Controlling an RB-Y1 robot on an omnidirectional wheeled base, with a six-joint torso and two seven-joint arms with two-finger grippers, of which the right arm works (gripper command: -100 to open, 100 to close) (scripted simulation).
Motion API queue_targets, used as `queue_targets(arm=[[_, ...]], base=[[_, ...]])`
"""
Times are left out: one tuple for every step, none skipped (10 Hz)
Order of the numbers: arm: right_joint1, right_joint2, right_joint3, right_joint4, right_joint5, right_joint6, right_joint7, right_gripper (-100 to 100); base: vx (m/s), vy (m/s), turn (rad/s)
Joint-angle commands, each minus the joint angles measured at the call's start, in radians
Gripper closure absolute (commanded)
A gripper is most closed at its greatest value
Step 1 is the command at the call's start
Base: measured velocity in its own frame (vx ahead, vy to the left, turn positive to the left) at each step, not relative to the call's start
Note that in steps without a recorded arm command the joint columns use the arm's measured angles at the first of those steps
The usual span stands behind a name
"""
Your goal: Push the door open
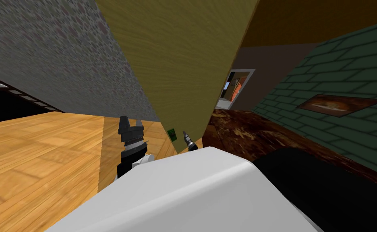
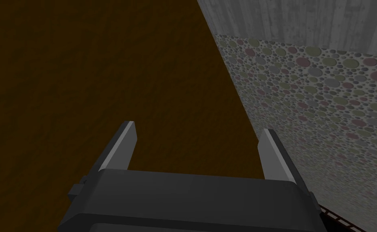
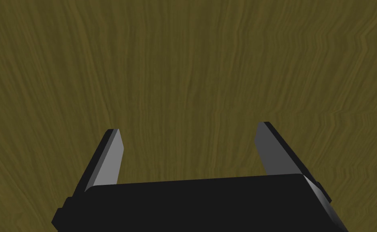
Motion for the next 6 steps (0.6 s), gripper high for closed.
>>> queue_targets(arm=[[-0.028, 0.002, 0.005, 0.023, 0.0, 0.004, -0.007, -100], [-0.051, 0.001, 0.01, 0.041, 0.0, 0.007, -0.015, -100], [-0.075, 0.002, 0.016, 0.059, 0.0, 0.01, -0.023, -100], [-0.087, 0.002, 0.018, 0.068, 0.0, 0.011, -0.026, -100], [-0.111, 0.003, 0.024, 0.087, 0.0, 0.015, -0.034, -100], [-0.136, 0.005, 0.029, 0.106, -0.001, 0.018, -0.042, -100]], base=[[-0.063, -0.073, -0.081], [-0.061, -0.055, -0.118], [-0.06, -0.06, -0.166], [-0.055, -0.068, -0.119], [-0.055, -0.064, -0.119], [-0.079, -0.073, -0.13]])
